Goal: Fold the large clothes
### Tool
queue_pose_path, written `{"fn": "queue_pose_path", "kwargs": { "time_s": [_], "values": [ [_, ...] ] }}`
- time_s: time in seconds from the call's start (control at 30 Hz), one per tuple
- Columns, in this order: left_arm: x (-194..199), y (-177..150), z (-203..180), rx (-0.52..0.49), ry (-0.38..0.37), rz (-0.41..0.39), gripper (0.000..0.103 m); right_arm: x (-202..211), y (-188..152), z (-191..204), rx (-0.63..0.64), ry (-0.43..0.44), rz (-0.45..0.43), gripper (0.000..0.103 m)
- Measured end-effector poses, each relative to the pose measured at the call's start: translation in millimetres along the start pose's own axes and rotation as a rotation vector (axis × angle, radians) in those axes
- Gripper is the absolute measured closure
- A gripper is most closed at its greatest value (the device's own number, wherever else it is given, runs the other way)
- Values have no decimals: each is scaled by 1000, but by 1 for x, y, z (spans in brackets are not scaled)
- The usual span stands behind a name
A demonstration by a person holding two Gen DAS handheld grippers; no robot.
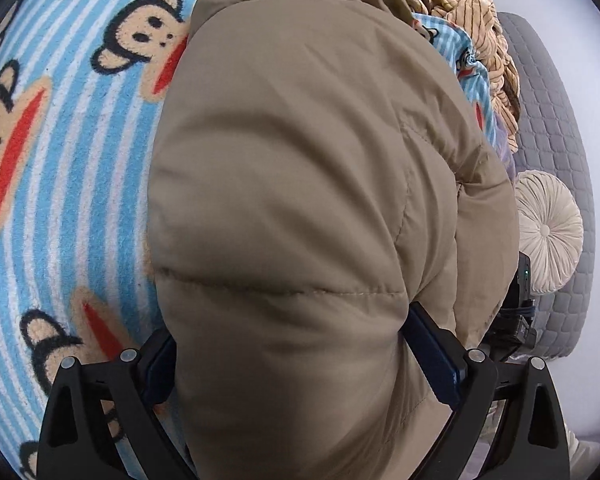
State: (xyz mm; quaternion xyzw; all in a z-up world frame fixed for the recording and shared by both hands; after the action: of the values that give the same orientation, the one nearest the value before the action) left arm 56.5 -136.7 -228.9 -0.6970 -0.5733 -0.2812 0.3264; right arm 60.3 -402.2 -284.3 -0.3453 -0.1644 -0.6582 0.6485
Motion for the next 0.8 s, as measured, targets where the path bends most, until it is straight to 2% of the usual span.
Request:
{"fn": "queue_pose_path", "kwargs": {
  "time_s": [0.1,0.13,0.2,0.27,0.33,0.6,0.8],
  "values": [
    [9,-6,-13,-35,44,-42,24,-10,2,-3,-46,34,8,1],
    [13,-6,-18,-51,52,-50,26,-10,1,-3,-56,37,8,5],
    [18,-8,-26,-75,55,-59,32,-5,-2,0,-57,57,-2,24],
    [26,-10,-32,-107,50,-69,34,2,-8,6,-43,76,-19,41],
    [38,-10,-35,-134,35,-78,35,6,-14,15,-29,88,-32,47],
    [117,8,-8,-172,-17,-137,35,8,-24,83,37,105,-129,48],
    [198,36,45,-183,47,-198,35,-35,-11,164,102,117,-168,48]
  ]
}}
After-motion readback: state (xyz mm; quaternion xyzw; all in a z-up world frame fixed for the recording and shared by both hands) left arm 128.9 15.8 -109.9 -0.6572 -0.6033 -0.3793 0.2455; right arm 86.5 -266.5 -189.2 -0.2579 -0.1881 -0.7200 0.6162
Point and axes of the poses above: each gripper's, at about its wrist camera, not at the fingertips, and x roughly against the way its jaws point, z to its left, y to its top, the point moved 4 cm from there along -x, roughly the way its jaws point, and after that the axes turned 7 degrees about z, right-handed, at the moved point
